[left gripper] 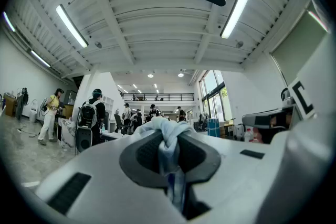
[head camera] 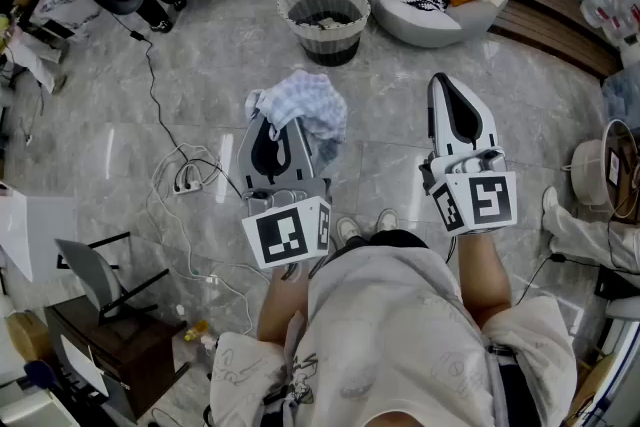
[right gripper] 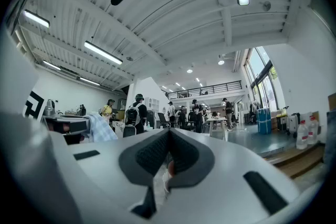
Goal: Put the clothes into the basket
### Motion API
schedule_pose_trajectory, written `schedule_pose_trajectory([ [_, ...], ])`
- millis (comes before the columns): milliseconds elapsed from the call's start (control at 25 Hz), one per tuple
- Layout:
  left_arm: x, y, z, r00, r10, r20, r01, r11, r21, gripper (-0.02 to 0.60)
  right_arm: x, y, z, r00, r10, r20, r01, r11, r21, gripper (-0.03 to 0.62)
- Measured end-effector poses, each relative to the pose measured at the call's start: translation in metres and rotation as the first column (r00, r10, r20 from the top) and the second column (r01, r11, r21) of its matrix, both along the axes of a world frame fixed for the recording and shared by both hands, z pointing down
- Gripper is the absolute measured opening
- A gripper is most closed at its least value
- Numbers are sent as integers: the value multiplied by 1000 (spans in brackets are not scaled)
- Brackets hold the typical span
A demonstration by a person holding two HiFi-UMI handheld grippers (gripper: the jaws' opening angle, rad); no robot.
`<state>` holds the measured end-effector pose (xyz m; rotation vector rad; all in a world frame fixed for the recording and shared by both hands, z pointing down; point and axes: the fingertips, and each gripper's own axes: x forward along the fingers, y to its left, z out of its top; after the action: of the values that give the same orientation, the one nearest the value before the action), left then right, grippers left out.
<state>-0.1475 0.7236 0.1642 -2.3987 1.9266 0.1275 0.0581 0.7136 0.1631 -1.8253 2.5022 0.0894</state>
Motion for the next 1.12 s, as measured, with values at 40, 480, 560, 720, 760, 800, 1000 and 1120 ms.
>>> schedule_pose_trajectory([
  [40,-3,1,1,1000,3,0,-3,1000,-1,33,-3,2,1,1000,2,-1,-2,1000,-2,-12],
  [480,-29,19,10,998,61,-12,-61,998,-12,32,-39,25,12,999,29,-17,-30,999,-19,-12],
  [560,-29,16,13,998,67,-17,-68,998,-17,32,-39,25,12,999,37,-3,-37,999,-19,-12],
  [720,-25,9,19,997,75,-27,-76,997,-26,32,-31,20,16,998,51,26,-50,998,-23,-12],
  [760,-24,7,19,997,76,-30,-77,997,-24,32,-29,18,16,998,52,30,-52,998,-23,-12],
  [800,-25,6,20,997,75,-32,-76,997,-22,32,-29,17,15,998,54,32,-53,998,-22,-12],
  [1000,-38,4,16,997,69,-40,-70,997,-25,33,-40,15,14,998,57,33,-56,998,-32,-12],
  [1120,-43,-4,14,997,63,-32,-64,998,-27,32,-45,5,16,998,52,44,-50,998,-50,-12],
])
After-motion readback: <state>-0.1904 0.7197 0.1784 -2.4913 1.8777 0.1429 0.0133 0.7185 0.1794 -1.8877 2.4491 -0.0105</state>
